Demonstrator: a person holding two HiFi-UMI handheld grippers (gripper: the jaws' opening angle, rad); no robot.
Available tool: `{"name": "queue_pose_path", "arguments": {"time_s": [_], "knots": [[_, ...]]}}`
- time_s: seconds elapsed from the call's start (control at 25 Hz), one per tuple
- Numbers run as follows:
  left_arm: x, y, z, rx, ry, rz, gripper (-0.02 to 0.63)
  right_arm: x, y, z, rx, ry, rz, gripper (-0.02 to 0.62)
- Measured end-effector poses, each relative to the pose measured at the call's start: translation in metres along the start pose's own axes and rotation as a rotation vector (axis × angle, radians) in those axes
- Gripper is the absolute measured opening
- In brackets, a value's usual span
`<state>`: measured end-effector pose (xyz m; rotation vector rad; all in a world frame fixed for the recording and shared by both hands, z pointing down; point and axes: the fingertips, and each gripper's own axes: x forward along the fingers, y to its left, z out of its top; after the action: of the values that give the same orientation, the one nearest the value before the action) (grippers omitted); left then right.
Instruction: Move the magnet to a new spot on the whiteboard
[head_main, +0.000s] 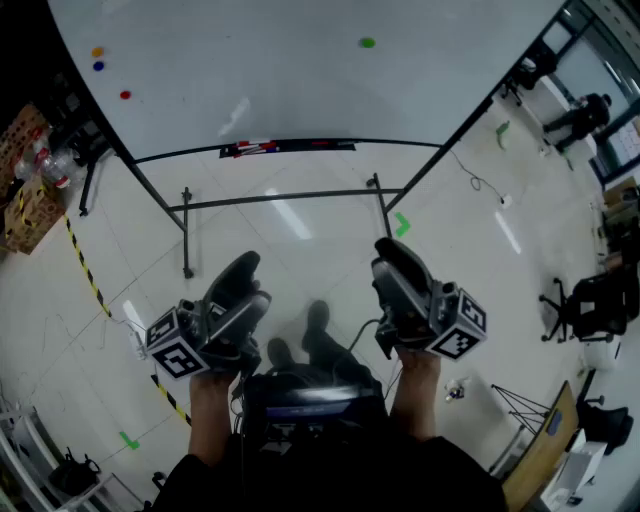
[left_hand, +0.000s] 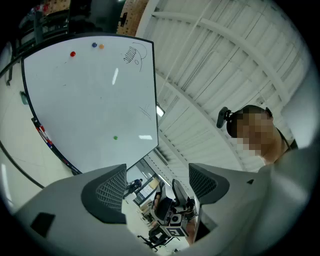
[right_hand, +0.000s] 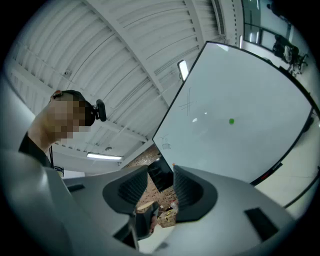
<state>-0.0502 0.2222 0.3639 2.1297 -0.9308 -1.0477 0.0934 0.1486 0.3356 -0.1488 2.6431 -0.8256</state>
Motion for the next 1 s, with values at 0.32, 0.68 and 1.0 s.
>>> {"name": "queue_pose_path", "arguments": {"time_s": [0.32,0.68,1.0], "knots": [[0.043,0.036,0.015,0.044,-0.007,0.049,0.388,0.024,-0.061,0.03,0.018,-0.002,0.05,0.164],[0.126,0.08,0.037,0.13,-0.002,0.119,0.407,0.048,-0.152,0.084,0.016,-0.001,0.074,0.164],[0.186,0.113,0.034,0.101,0.018,0.159,0.407,0.038,-0.218,0.117,0.07,-0.037,0.067,0.164]]}}
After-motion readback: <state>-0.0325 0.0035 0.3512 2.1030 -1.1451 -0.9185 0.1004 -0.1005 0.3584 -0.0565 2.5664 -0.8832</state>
